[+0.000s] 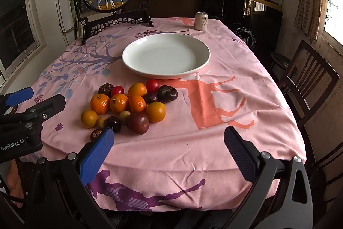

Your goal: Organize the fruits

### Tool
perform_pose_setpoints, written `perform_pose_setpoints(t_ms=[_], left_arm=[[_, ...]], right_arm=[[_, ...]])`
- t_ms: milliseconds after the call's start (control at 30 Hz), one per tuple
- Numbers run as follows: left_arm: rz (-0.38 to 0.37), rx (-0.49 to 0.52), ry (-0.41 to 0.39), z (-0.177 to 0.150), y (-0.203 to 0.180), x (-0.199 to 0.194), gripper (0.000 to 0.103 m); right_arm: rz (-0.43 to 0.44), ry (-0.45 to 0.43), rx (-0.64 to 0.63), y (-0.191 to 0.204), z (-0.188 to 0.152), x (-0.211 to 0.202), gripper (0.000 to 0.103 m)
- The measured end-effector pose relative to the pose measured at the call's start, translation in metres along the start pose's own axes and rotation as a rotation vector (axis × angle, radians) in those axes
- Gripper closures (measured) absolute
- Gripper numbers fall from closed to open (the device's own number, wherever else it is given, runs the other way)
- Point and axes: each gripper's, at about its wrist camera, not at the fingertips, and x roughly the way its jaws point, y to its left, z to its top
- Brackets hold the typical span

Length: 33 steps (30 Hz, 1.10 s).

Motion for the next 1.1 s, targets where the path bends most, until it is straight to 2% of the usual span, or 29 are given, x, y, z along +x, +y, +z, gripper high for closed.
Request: perform_pose_setpoints(t_ms=[667, 1100], left_arm=[[0.004, 0.003, -0.006, 0.0, -0.0056, 0.0001, 0.002], [0.0, 0.001, -0.002, -0.0031, 0.004, 0.0006, 0.002]], right_arm=[[0.001, 0.001, 0.001, 0.0008, -0.0004, 0.0003, 0.001], [0.002, 0.002, 0.001, 0.0016, -0.0004, 0.0008, 0.001]])
